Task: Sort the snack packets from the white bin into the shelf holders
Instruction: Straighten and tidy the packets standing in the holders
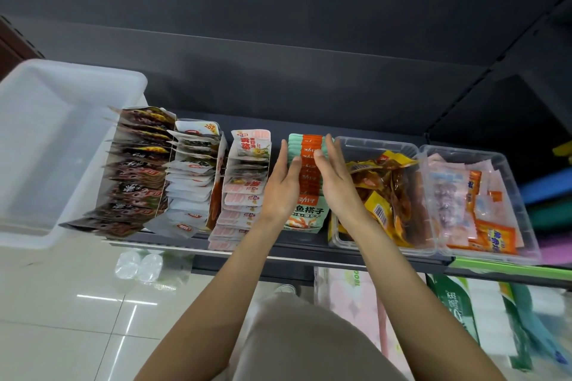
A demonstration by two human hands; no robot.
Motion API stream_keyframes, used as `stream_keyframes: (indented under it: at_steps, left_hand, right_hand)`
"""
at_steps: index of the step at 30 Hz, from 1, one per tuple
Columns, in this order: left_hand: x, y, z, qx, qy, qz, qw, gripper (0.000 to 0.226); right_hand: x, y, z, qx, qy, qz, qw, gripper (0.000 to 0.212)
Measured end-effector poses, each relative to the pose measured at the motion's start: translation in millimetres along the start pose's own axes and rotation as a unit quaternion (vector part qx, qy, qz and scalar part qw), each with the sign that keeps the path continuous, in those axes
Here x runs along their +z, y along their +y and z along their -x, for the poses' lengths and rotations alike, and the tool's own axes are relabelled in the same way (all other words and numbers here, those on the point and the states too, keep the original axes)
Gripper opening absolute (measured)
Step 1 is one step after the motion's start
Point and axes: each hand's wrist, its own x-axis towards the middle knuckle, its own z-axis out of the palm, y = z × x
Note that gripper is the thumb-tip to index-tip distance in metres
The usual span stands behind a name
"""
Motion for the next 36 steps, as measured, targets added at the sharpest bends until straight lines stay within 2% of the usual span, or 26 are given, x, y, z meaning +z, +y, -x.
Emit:
stream_keyframes:
  at_steps: [13,22,27,31,33,36]
  left_hand:
    - [0,-6,11,-0.013,-0.004,0.004,1.000,0.049]
    - [1,-10,15,-0.002,-0.011,-0.004,1.000,0.050]
    - [1,-1,18,0.004,0.000,-0.024,1.000,0.052]
    - [-13,12,36,0.091,0.028,-0.052,0.994,0.050]
    - [-35,18,49,0.167,0.049,-0.116,0.978,0.041]
    - [-78,19,61,0.297,0.135,-0.301,0.896,0.023]
  right_hand:
    - [1,3,20,0.005,0.005,-0.031,0.999,0.057]
    - [4,4,28,0.003,0.003,-0.005,1.000,0.057]
    - [1,3,28,-0.019,0.033,0.002,0.999,0.059]
    - [-7,1,33,-0.110,0.066,0.083,0.988,0.054]
    - [-12,-4,37,-0.175,0.067,0.144,0.972,0.046]
    - [-13,-16,37,-0.280,0.051,0.241,0.928,0.032]
